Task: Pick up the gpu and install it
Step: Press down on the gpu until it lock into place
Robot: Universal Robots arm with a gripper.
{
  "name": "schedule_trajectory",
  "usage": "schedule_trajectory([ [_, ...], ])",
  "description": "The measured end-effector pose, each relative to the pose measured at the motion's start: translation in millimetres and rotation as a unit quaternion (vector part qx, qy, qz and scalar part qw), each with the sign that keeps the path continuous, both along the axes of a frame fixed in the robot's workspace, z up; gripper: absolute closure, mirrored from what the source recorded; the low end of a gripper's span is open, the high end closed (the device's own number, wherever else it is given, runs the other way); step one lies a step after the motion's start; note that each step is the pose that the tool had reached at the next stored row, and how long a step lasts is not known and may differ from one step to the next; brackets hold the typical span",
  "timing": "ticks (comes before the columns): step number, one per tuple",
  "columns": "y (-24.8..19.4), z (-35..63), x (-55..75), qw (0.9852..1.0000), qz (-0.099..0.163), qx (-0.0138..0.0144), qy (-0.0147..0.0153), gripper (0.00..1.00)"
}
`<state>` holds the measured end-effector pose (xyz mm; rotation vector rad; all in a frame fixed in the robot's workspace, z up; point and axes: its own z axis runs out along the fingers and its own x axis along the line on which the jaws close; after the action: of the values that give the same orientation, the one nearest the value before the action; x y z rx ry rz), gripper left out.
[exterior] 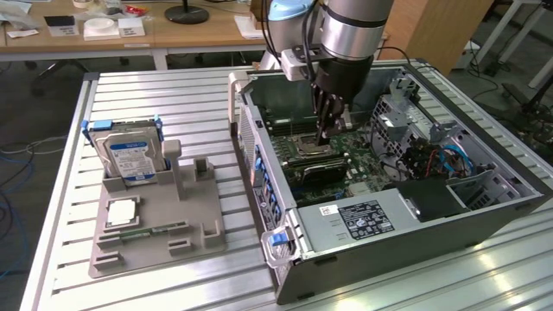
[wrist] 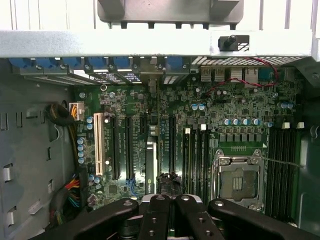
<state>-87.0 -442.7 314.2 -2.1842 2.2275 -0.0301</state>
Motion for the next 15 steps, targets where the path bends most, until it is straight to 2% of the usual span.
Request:
schedule_trajectory([
  [15, -0.4, -0.6, 0.0, 1.0000, 0.000, 0.0000, 0.0000, 0.89],
])
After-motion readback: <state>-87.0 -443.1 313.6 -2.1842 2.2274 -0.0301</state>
